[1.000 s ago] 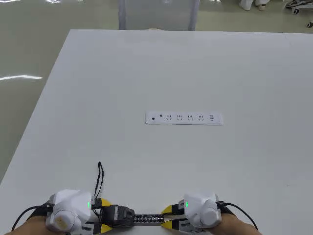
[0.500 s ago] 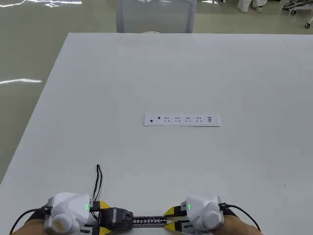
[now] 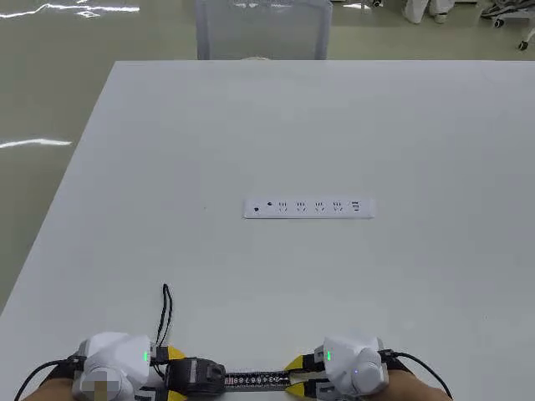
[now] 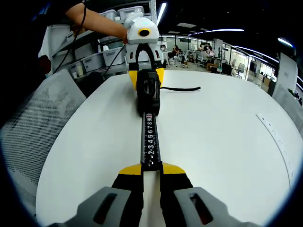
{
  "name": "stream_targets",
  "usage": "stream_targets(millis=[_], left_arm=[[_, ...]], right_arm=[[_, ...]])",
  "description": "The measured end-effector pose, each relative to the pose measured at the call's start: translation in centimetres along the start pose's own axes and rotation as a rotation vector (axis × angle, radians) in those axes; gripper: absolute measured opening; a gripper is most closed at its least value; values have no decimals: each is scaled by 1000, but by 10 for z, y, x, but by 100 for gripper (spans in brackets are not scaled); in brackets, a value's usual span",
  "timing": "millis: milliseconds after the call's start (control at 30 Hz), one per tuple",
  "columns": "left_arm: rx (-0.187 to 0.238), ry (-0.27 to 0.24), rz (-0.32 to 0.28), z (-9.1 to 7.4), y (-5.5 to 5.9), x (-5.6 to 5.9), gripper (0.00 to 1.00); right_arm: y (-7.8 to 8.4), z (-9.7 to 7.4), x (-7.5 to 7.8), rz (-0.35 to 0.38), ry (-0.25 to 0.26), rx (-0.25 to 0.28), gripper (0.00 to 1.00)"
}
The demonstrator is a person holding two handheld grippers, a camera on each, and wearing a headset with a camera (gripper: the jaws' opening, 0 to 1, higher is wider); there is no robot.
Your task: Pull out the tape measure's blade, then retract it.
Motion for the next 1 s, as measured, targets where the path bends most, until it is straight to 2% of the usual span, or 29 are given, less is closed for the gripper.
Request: stream_targets(millis=[1000], left_arm=[[-12, 6, -12, 0, 0, -1, 27]], right_arm=[[13, -18, 2, 17, 3, 4, 10]])
Point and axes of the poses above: the centre of the closed fingertips' face, and the gripper's own axes: z roughly forward along the fingers, x roughly to its right, y roughly out of its underside, the point moved 8 cm from there along -z, roughly backward along the fingers, and after that the axes turned 12 degrees about z, right-handed, at the moved point
